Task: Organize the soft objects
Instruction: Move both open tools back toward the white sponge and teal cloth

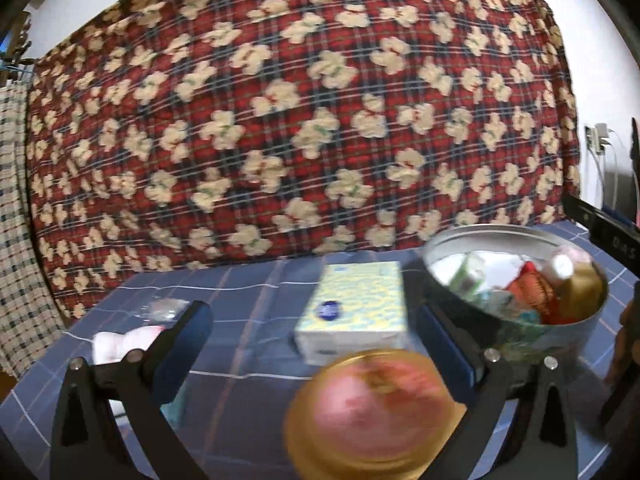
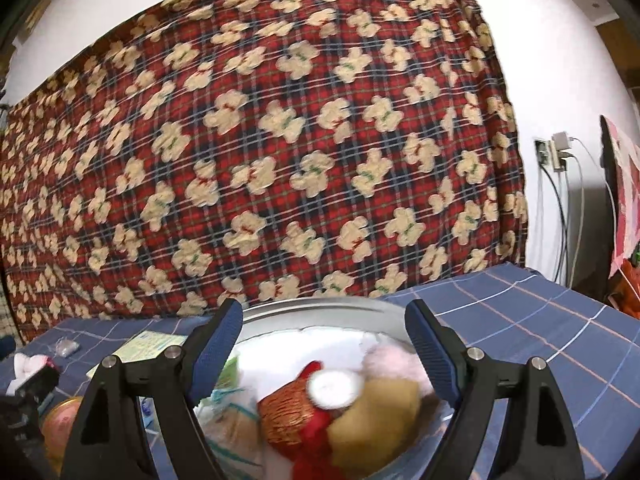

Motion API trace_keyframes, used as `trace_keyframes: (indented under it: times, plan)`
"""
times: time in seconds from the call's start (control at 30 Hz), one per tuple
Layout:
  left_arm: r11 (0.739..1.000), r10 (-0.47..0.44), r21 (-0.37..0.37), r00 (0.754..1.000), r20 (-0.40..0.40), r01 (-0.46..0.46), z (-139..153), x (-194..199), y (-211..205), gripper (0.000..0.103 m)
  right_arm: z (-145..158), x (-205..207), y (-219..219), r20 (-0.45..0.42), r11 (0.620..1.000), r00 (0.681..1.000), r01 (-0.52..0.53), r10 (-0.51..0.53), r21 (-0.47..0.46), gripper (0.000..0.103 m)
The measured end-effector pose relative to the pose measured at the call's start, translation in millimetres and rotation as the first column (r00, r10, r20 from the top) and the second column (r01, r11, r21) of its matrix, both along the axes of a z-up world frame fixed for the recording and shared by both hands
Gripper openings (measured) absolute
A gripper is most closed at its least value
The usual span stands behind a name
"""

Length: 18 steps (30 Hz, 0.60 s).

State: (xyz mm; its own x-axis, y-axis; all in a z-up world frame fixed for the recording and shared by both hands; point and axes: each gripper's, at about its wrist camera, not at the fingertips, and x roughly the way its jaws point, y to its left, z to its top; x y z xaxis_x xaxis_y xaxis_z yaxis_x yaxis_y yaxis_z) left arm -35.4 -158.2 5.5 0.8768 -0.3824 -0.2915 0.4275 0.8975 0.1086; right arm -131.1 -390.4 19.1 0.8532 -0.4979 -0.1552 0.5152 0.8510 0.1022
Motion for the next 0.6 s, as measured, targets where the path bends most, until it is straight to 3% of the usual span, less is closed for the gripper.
trace_keyframes:
  times: [0.6]
  plan:
    - [0.983,0.180,-0.023,0.982,-0.052,-0.182,-5.5,54.9,104.5,0.103,-2.4,44.4,113.0,-0.022,0.982,0.983,-0.185,0.184,-0.039,0.085]
